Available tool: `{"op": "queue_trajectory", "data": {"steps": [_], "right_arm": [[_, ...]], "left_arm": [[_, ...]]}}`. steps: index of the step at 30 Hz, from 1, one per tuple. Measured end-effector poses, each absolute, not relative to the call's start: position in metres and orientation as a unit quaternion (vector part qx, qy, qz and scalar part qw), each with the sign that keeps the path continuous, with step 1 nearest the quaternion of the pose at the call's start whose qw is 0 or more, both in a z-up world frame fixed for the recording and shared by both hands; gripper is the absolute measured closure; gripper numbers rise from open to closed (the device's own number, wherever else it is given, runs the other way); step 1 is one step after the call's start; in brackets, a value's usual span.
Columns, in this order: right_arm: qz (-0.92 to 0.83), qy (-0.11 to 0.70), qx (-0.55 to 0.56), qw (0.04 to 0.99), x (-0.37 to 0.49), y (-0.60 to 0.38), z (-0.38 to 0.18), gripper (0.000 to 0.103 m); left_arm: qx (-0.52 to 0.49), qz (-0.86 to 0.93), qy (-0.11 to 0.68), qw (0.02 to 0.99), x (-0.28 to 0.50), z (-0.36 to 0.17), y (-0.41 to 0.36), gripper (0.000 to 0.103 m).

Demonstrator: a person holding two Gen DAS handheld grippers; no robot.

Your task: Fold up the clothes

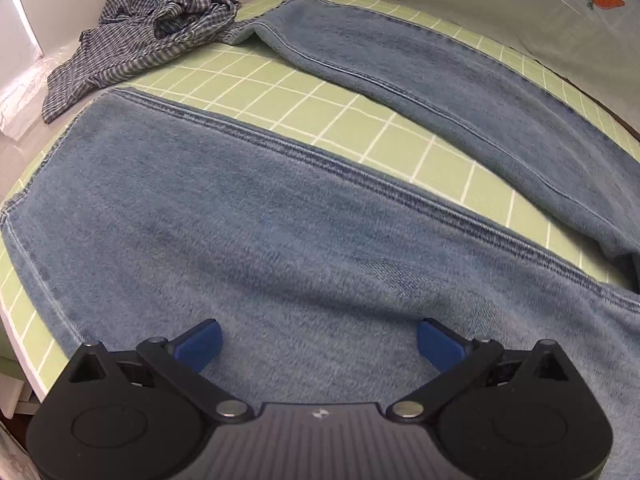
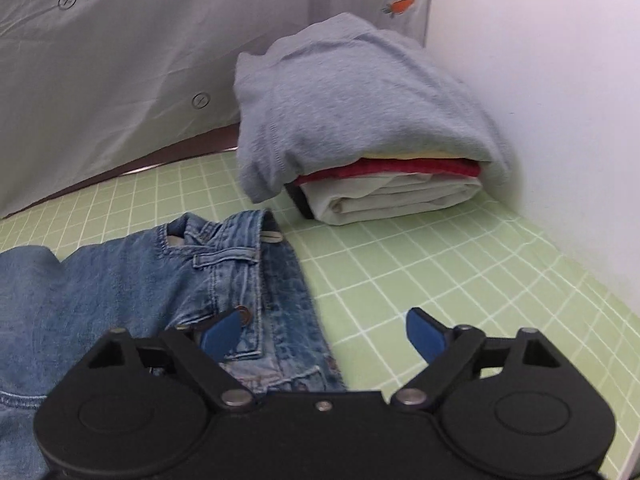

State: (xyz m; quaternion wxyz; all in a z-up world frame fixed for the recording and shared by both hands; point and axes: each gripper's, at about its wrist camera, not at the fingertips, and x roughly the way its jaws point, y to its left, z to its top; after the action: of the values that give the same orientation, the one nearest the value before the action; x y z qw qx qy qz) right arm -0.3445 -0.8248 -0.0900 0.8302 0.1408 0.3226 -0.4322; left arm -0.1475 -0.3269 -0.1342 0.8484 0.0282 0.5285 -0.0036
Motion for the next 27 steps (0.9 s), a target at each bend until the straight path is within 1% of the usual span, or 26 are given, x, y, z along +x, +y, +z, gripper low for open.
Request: {"op": "queue_trajectory", "data": {"steps": [2, 4, 5, 7, 10, 13, 15, 16, 17, 18, 20, 22, 27], "right_arm": [[-0.408, 0.339, 0.148, 0.835, -0.329, -0.832, -0.099, 0.045], [-0.387, 0.346, 0.156, 0.841, -0.318, -0.835, -0.105, 0.052], [-0.381, 0.350, 0.158, 0.841, -0.312, -0.835, -0.109, 0.053], [-0.372, 0.356, 0.158, 0.842, -0.306, -0.835, -0.114, 0.054], [-0.360, 0.360, 0.152, 0.847, -0.304, -0.834, -0.114, 0.046], [-0.348, 0.364, 0.146, 0.851, -0.303, -0.833, -0.114, 0.045], [-0.340, 0.367, 0.142, 0.854, -0.301, -0.832, -0.114, 0.057], [-0.336, 0.368, 0.140, 0.856, -0.301, -0.832, -0.114, 0.073], [-0.331, 0.370, 0.138, 0.857, -0.300, -0.832, -0.114, 0.086], [-0.327, 0.371, 0.136, 0.858, -0.300, -0.831, -0.114, 0.087], [-0.319, 0.374, 0.132, 0.861, -0.299, -0.831, -0.114, 0.091], [-0.336, 0.367, 0.124, 0.858, -0.302, -0.831, -0.106, 0.103], [-0.397, 0.334, 0.114, 0.847, -0.325, -0.837, -0.075, 0.103]], "left_arm": [[0.026, -0.005, 0.529, 0.848, -0.144, -0.135, -0.328, 0.000], [0.023, -0.006, 0.529, 0.848, -0.141, -0.135, -0.329, 0.000], [0.022, -0.007, 0.529, 0.848, -0.140, -0.136, -0.329, 0.000], [0.020, -0.008, 0.530, 0.848, -0.137, -0.136, -0.330, 0.000], [0.016, -0.005, 0.526, 0.850, -0.137, -0.137, -0.331, 0.000], [0.014, -0.001, 0.523, 0.853, -0.138, -0.137, -0.332, 0.000], [0.013, -0.001, 0.521, 0.853, -0.139, -0.137, -0.332, 0.000], [0.013, -0.001, 0.521, 0.854, -0.139, -0.137, -0.332, 0.000], [0.014, -0.001, 0.521, 0.854, -0.138, -0.137, -0.332, 0.000], [0.014, -0.001, 0.521, 0.854, -0.138, -0.137, -0.332, 0.000], [0.014, -0.002, 0.520, 0.854, -0.139, -0.137, -0.332, 0.000], [0.013, -0.002, 0.518, 0.855, -0.139, -0.138, -0.332, 0.000], [0.013, 0.000, 0.510, 0.860, -0.142, -0.138, -0.332, 0.000]]}}
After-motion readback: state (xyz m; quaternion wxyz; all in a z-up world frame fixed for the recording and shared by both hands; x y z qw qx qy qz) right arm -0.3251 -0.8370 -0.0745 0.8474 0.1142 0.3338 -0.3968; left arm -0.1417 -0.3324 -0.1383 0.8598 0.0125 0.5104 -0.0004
